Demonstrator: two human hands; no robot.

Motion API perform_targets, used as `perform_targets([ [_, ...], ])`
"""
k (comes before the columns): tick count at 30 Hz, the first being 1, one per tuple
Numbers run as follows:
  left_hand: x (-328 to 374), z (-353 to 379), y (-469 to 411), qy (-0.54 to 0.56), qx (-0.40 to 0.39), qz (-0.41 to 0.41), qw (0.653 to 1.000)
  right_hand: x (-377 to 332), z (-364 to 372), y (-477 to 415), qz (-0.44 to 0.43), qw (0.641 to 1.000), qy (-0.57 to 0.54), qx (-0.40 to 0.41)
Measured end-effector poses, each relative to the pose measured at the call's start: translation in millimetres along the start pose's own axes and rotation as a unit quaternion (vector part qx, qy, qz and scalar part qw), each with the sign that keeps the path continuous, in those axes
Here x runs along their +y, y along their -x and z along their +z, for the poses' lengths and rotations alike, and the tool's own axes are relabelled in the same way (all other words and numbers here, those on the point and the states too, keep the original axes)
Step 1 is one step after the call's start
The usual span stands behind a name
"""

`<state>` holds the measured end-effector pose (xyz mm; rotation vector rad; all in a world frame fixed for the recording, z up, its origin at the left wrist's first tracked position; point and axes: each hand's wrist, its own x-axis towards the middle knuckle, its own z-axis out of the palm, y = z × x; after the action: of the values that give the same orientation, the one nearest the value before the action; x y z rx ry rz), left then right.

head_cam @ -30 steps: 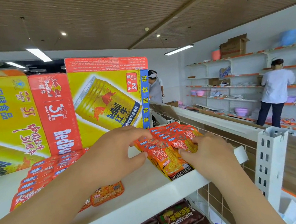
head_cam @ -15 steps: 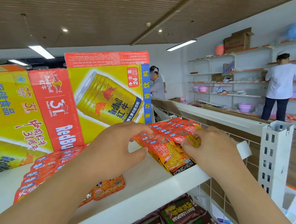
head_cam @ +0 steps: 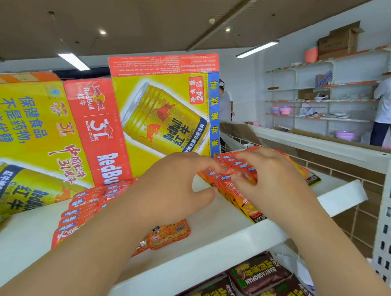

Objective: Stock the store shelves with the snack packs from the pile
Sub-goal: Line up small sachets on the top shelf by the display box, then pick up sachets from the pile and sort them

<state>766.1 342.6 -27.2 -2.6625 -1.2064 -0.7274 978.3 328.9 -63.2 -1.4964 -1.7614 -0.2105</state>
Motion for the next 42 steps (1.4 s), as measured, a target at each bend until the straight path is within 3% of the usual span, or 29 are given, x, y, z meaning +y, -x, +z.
perform_targets([
  [3, 7.2, -4.5, 1.5, -0.146, -0.012, 0.053, 0.988, 3.3, -1.3, 1.5, 0.01, 1.0, -0.01, 0.025],
  [7, 26.0, -9.0, 11.1, -0.22, 0.009, 0.124, 0.967, 3.9, 1.0, 3.5, 0.013, 0.998, -0.014, 0.062],
  [12, 14.3, -21.1, 70.7, -0.159, 0.057, 0.1, 0.981, -6.2, 1.0, 11.3, 0.015, 0.995, -0.02, 0.101],
  [16, -5.3, -58.6, 131.4, -0.126, 0.101, 0.056, 0.985, -52.0, 7.0, 26.8, -0.034, 0.994, -0.058, 0.088],
  [28, -48.7, -223.4, 350.4, -0.17, 0.159, -0.143, 0.962, -331.3, 29.6, 79.3, -0.227, 0.955, -0.187, -0.024],
  [35, -43.2, -334.8, 495.6, -0.237, 0.157, -0.272, 0.919, -504.1, 28.1, 131.0, -0.313, 0.906, -0.281, -0.042],
  [42, -39.9, -408.0, 596.3, -0.292, 0.175, -0.347, 0.874, -634.3, 36.3, 170.8, -0.395, 0.846, -0.345, -0.095],
])
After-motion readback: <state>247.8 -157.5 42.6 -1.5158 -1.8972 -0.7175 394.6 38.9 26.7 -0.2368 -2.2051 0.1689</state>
